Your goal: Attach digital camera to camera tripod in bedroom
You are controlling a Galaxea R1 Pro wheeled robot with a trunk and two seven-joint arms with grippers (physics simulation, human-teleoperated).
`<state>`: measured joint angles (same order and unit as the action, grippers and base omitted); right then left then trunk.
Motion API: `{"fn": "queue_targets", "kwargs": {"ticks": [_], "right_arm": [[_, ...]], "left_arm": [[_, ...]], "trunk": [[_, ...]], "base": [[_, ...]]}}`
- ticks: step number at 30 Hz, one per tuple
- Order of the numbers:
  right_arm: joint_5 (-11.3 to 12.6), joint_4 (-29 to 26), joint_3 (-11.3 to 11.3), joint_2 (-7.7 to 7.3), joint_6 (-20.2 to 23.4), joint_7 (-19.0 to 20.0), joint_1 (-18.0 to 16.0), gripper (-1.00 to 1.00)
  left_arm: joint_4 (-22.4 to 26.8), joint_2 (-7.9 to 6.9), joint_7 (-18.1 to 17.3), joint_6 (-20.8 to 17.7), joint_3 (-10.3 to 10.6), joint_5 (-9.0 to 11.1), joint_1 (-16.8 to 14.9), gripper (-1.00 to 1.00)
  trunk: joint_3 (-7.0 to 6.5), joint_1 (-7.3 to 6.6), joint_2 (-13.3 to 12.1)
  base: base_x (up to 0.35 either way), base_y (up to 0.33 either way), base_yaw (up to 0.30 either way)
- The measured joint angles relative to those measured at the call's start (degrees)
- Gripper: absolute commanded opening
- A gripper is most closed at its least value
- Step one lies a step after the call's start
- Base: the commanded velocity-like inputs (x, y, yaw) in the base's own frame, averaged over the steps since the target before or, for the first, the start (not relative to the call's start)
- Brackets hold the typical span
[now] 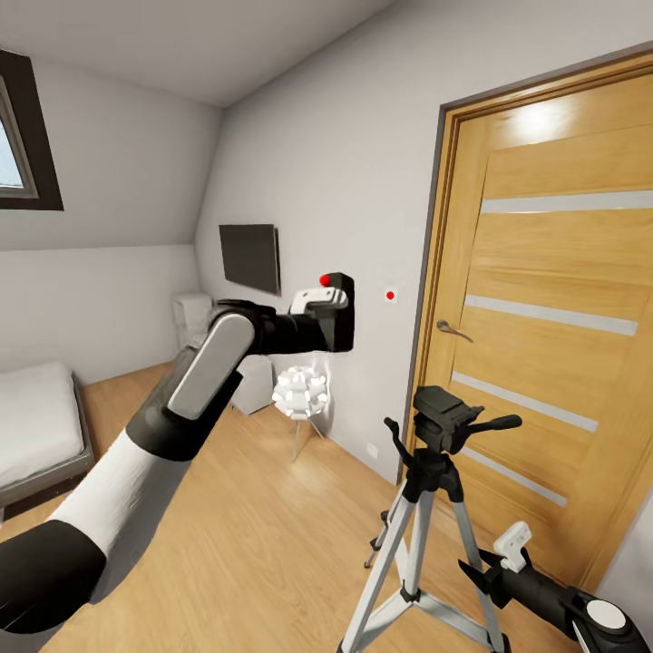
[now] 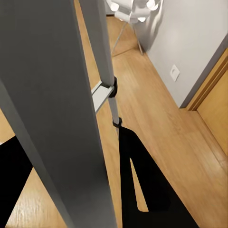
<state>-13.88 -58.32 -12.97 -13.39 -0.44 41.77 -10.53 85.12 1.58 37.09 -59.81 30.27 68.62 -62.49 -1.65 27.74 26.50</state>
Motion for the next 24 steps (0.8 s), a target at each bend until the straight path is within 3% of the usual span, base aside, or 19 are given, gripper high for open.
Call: {"fn": "queue_targets", "kwargs": {"ticks": [2,4,6,8,12,13,15,16,22,24], "right_arm": [[0.0,0.0,0.0,0.00,0.0,0.0,0.0,-1.00],[0.0,0.0,0.0,0.00,0.0,0.0,0.0,-1.00],[0.0,0.0,0.0,-0.01,0.0,0.0,0.0,-1.00],[0.0,0.0,0.0,-0.01,0.0,0.0,0.0,-1.00],[0.0,0.0,0.0,-0.01,0.0,0.0,0.0,-1.00],[0.0,0.0,0.0,-0.01,0.0,0.0,0.0,-1.00],[0.0,0.0,0.0,-0.01,0.0,0.0,0.0,-1.00],[0.0,0.0,0.0,-0.01,0.0,0.0,0.0,-1.00],[0.1,0.0,0.1,-0.01,0.0,0.0,0.0,-1.00],[0.0,0.0,0.1,0.02,0.0,0.0,0.0,-1.00]], "left_arm": [[0.2,-0.78,-1.4,0.3,4.4,0.1,-2.6,-1.00],[0.2,-1.19,-1.8,0.1,7.3,-0.4,-4.9,-1.00],[0.6,-2.20,-2.3,0.0,12.1,0.5,-8.5,-1.00],[1.2,-2.96,-3.0,0.0,14.6,1.0,-10.0,-1.00],[1.6,-4.54,-8.4,0.0,16.2,1.2,-11.0,-1.00],[1.7,-5.88,-13.6,0.0,16.5,1.2,-11.5,-1.00],[1.7,-7.47,-19.2,-0.1,16.8,0.0,-12.0,-1.00],[1.7,-8.73,-23.7,-0.1,16.8,-0.9,-12.3,-1.00],[1.7,-10.91,-35.4,-0.1,15.7,-3.2,-13.4,-1.00],[1.3,-11.52,-40.1,-0.1,16.0,-3.7,-15.6,-1.00]], "trunk": [[0.00,0.00,0.0],[0.00,0.00,0.0],[0.00,0.00,0.0],[0.00,0.00,0.0],[0.00,0.00,0.0],[0.00,0.00,0.0],[0.00,0.00,0.0],[0.00,0.00,0.0],[0.00,0.00,0.0],[-0.01,0.00,0.0]], "base": [[0.000,0.000,0.000],[0.000,0.000,0.000],[0.000,0.000,0.000],[0.000,0.000,0.000],[0.000,0.000,0.000],[0.000,0.000,0.000],[0.000,0.000,0.000],[0.000,0.000,0.000],[0.000,0.000,0.000],[0.000,0.000,0.000]]}}
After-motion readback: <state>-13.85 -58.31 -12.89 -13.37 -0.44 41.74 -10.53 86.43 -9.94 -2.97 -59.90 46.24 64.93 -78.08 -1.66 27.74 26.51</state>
